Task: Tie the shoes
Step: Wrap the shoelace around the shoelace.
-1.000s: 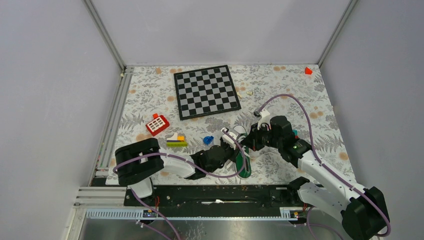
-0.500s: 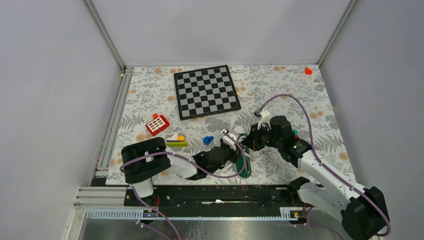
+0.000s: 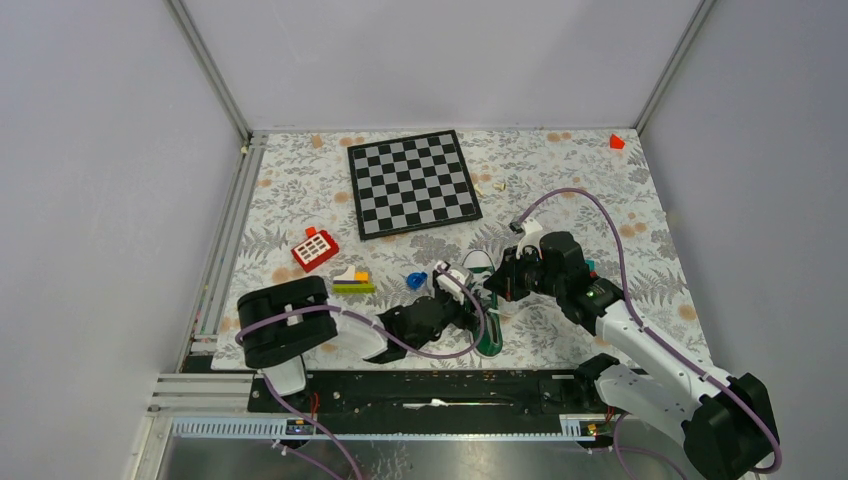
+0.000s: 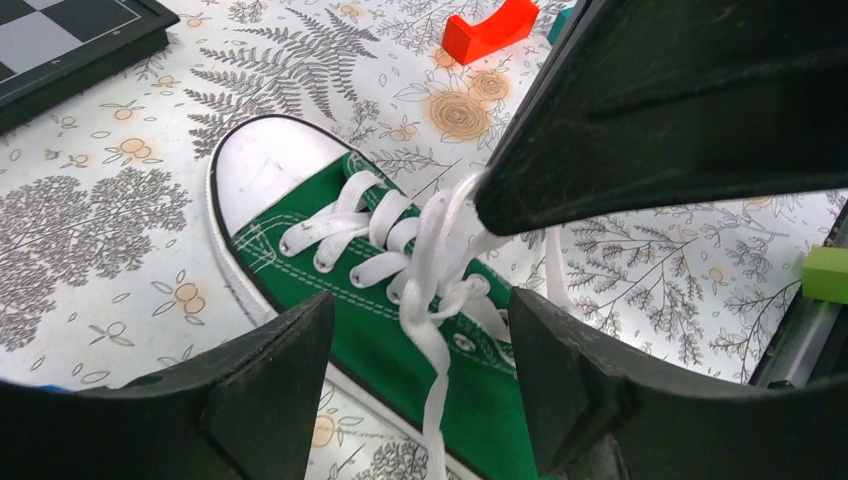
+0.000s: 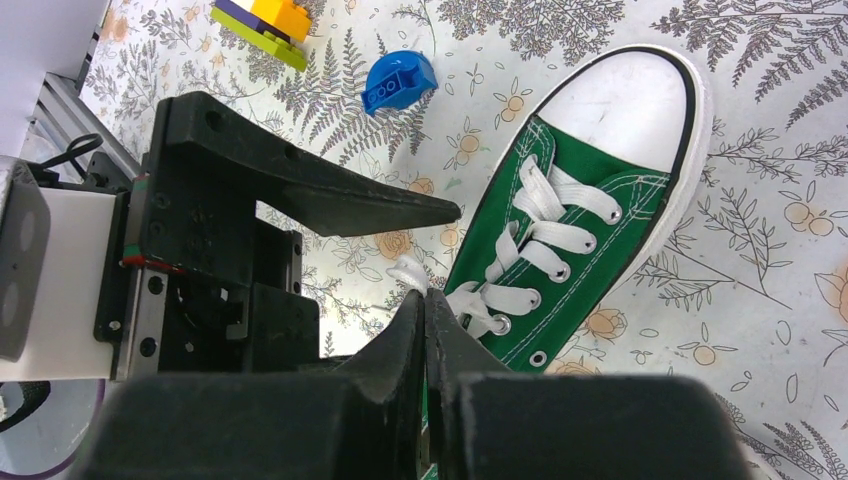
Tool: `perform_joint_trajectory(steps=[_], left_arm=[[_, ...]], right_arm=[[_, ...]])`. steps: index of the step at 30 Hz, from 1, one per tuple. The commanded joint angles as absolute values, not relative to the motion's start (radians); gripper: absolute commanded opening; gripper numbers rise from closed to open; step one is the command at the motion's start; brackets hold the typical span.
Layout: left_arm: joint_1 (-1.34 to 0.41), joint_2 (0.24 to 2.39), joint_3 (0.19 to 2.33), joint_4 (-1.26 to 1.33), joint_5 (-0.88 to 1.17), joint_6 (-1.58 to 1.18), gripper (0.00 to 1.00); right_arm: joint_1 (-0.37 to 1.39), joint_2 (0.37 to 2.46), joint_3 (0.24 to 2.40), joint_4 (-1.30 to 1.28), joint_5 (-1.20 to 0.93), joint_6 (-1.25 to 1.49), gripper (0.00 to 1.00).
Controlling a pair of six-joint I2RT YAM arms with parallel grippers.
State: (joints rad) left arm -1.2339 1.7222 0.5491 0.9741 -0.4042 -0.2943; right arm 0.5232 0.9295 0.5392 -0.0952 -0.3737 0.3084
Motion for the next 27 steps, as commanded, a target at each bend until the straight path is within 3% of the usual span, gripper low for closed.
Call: perform_joint_trajectory(steps=[1,9,14,19,27], left_arm=[[-1.236,1.643,0.509,1.012,-0.421,-0.313,0.70],[-1.261,1.529,0.465,0.950,-0.502,-0.355,0.68],[-1.264,1.513,0.456,0.928,-0.514,-0.411,0.47],[-1.264,1.535,0.467,0.927,-0.553,-0.410,0.02],[-1.264,1.612,0.564,0.879,-0.521,-0.367,0.00]], right_arm=[[0.517,0.917,0.554,-0.084,-0.351,0.316,0.00],[0.515,0.930,0.554,-0.071,-0.361,0.314,0.00],[0.515,0.945,0.561,-0.061,-0.370,0.316,0.00],[0.515,0.944,0.562,-0.055,-0.375,0.317,0.00],[0.514,0.946,0.567,-0.057,-0.379,0.314,0.00]])
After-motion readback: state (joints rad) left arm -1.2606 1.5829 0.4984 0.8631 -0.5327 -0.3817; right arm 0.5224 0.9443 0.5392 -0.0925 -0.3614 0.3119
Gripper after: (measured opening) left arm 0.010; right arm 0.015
